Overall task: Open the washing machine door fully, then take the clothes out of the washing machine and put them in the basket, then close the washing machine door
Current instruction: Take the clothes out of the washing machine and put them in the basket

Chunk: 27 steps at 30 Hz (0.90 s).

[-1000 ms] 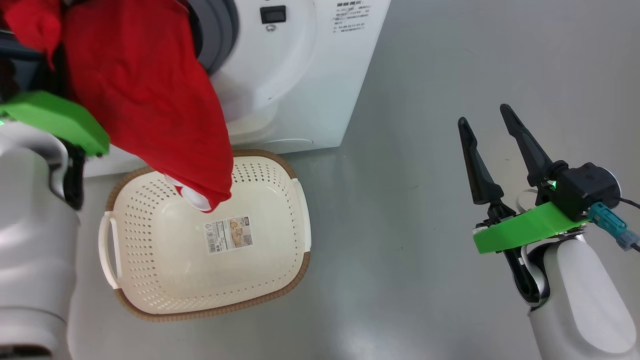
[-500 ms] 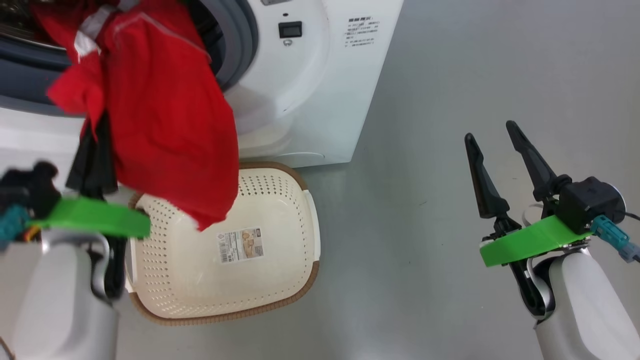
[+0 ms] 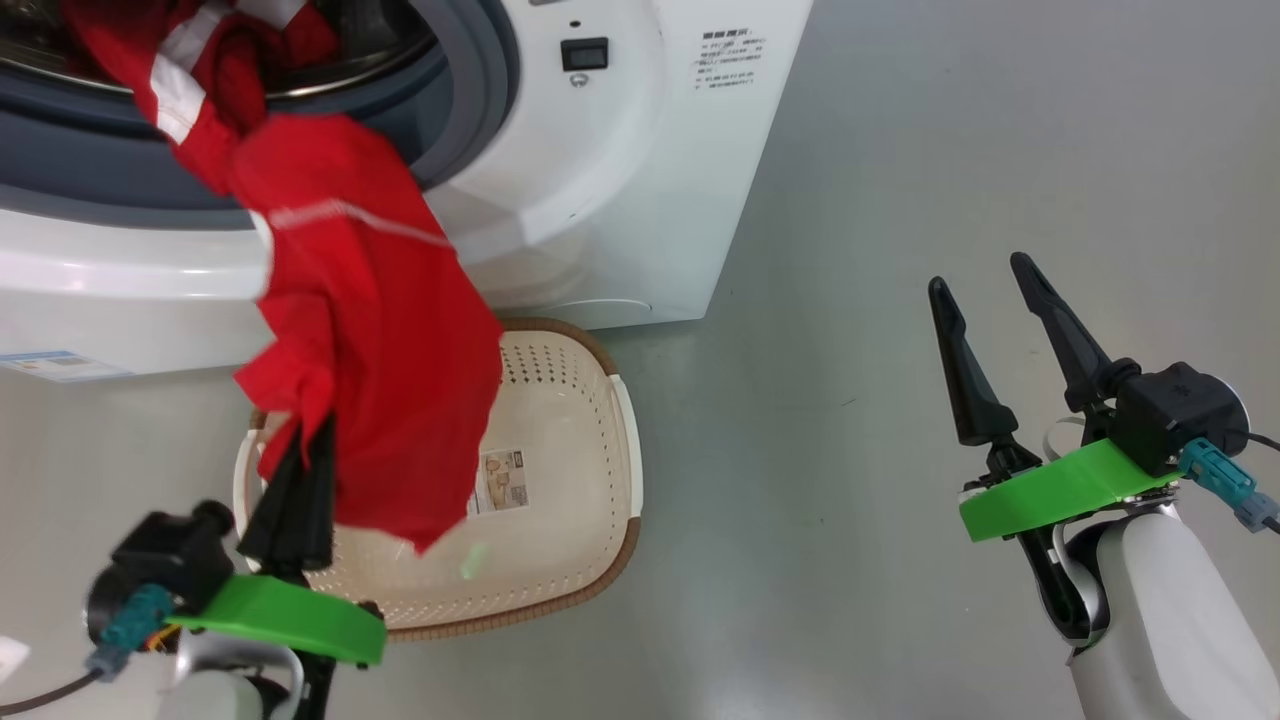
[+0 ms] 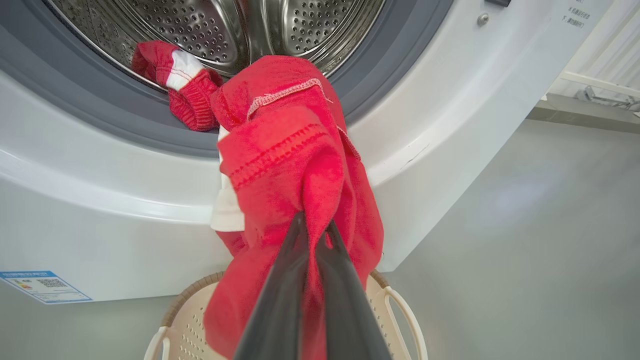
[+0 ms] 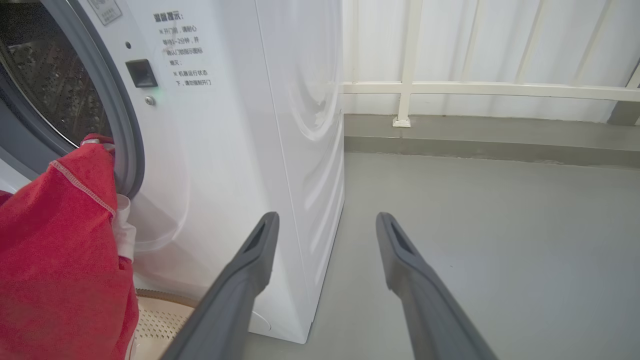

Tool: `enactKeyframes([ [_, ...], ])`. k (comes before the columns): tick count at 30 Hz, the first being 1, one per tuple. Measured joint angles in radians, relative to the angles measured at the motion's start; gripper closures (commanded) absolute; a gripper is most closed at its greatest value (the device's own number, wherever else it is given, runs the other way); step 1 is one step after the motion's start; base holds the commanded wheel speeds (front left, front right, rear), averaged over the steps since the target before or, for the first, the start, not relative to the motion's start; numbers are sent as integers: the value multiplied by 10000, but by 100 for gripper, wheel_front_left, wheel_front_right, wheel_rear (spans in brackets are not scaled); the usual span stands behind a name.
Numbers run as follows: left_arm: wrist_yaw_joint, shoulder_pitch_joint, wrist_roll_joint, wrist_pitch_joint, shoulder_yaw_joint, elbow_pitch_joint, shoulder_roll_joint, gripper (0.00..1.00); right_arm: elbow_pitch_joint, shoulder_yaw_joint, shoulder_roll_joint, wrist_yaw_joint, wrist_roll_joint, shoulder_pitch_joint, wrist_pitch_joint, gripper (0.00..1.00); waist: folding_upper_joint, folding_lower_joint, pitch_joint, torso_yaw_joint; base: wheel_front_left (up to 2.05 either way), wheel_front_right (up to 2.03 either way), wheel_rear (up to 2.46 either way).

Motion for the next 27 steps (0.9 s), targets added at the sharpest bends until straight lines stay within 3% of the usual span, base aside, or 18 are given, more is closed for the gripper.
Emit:
enactKeyframes([
  [4,0,238,6,88,-251,414,-19,100,2,13,6,0,0,-6,0,0,1,0,79,-33,0,0,0],
  [10,-4,76,25,-127,-424,2314,-36,100,-8,29,8,0,0,-39,0,0,0,0,211,-125,0,0,0],
  [27,-412,-3870,420,-988,-1471,8987,-270,100,-105,290,75,0,-2,-526,0,0,0,0,1065,-494,0,0,0],
])
